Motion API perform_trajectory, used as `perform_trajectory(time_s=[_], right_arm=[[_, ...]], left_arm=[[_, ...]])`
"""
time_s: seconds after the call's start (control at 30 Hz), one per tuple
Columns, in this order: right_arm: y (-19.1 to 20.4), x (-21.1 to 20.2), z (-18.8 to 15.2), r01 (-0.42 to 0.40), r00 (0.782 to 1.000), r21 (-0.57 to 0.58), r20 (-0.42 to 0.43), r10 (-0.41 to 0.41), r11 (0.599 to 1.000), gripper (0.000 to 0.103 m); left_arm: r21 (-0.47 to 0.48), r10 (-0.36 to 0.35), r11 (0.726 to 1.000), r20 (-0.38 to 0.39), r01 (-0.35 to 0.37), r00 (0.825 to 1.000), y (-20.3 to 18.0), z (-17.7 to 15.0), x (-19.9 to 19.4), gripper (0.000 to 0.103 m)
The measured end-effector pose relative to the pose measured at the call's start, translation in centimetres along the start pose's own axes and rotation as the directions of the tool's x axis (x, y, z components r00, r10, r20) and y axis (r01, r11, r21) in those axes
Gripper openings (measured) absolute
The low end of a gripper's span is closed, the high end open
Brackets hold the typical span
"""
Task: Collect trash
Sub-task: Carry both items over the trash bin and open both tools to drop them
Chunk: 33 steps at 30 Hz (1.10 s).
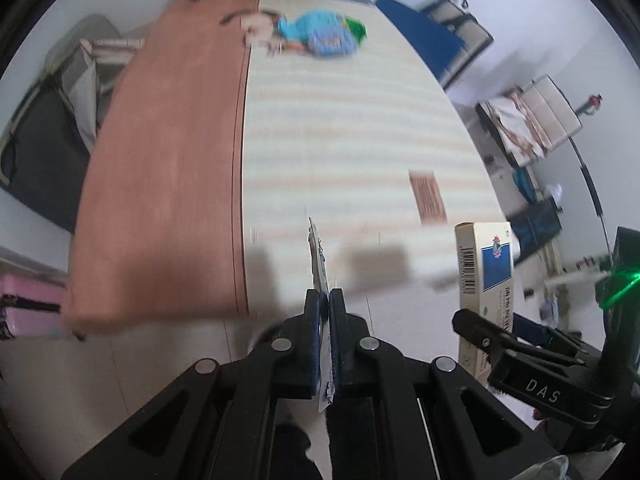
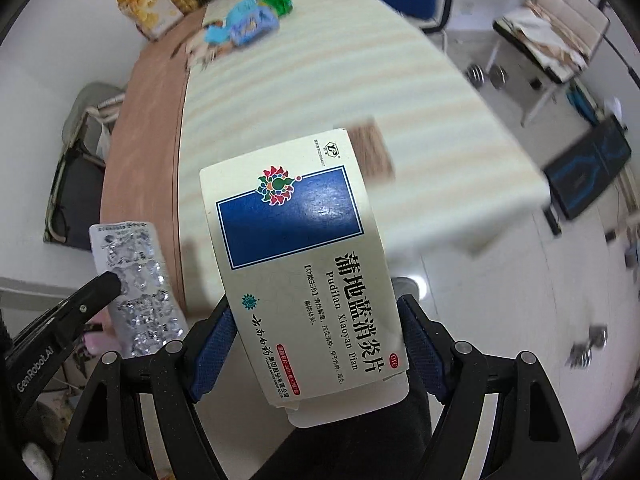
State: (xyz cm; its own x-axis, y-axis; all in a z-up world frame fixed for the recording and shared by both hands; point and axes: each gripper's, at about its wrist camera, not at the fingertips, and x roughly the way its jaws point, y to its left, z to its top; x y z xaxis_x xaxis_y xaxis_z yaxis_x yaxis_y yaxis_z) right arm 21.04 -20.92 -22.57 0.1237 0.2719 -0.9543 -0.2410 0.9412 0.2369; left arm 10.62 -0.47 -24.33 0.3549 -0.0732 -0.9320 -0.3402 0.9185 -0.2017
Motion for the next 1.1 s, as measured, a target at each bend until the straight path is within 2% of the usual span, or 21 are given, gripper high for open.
perform_trajectory(time_s=[0.17,0.3,0.43,0.57,0.67,0.73,0.77,0.83,0.87,0.9,0.93,1.0,1.07,1.1], right_arm=[[-0.8,2.3,-7.3,0.000,0.996,0.039,-0.090,0.004,0.999,0.081],[-2.7,6.9,-11.8,0.013,0.984,0.063,-0.177,-0.002,0.998,0.080],[-5.8,14.2,-15.4,0.021,0.971,0.105,-0.240,0.004,0.994,0.080],[-8.4,22.4,-17.5,0.015,0.960,0.156,-0.278,0.029,0.988,0.081],[-10.3,30.1,-19.0,-0.005,0.946,0.203,-0.317,0.070,0.979,0.081],[-11.1,35.0,-19.9,-0.023,0.935,0.216,-0.342,0.098,0.976,0.081],[-11.4,37.0,-20.3,-0.026,0.932,0.220,-0.348,0.103,0.975,0.081],[-11.8,40.4,-21.0,-0.054,0.924,0.227,-0.357,0.134,0.972,0.082],[-12.0,42.4,-21.5,-0.054,0.919,0.221,-0.371,0.135,0.974,0.085],[-12.2,43.6,-21.9,-0.057,0.916,0.221,-0.377,0.139,0.974,0.097],[-12.3,44.4,-22.3,-0.054,0.916,0.218,-0.377,0.135,0.974,0.103],[-12.3,45.6,-22.9,-0.035,0.923,0.181,-0.372,0.102,0.983,0.103],[-12.1,45.9,-23.3,-0.017,0.929,0.150,-0.364,0.072,0.988,0.103],[-12.2,45.9,-23.2,-0.012,0.930,0.141,-0.362,0.063,0.990,0.103]], left_arm=[[-0.038,-0.056,0.998,-0.097,0.052,0.994,1.4,-4.8,2.6,0.002],[-0.110,-0.110,0.990,-0.186,0.091,0.976,2.5,-7.8,7.6,0.002],[-0.154,-0.127,0.984,-0.244,0.091,0.962,3.4,-9.9,14.8,0.003],[-0.196,-0.116,0.979,-0.276,0.062,0.954,5.2,-11.8,23.9,0.004],[-0.185,-0.077,0.983,-0.317,0.018,0.945,6.7,-13.6,29.8,0.005],[-0.175,-0.018,0.983,-0.358,-0.048,0.934,8.2,-14.9,34.1,0.005],[-0.169,0.005,0.983,-0.364,-0.071,0.931,8.8,-15.5,35.4,0.008],[-0.149,0.069,0.980,-0.373,-0.133,0.925,10.0,-16.6,38.0,0.023],[-0.150,0.083,0.978,-0.369,-0.147,0.926,10.4,-16.9,38.6,0.050],[-0.156,0.100,0.974,-0.360,-0.166,0.927,11.0,-17.3,39.1,0.082],[-0.161,0.116,0.970,-0.350,-0.182,0.930,11.5,-17.6,39.4,0.088],[-0.163,0.139,0.966,-0.338,-0.203,0.931,12.1,-18.3,39.4,0.092],[-0.153,0.161,0.962,-0.346,-0.225,0.924,12.4,-19.0,39.1,0.100],[-0.151,0.165,0.962,-0.345,-0.229,0.924,12.5,-19.2,38.9,0.101]])
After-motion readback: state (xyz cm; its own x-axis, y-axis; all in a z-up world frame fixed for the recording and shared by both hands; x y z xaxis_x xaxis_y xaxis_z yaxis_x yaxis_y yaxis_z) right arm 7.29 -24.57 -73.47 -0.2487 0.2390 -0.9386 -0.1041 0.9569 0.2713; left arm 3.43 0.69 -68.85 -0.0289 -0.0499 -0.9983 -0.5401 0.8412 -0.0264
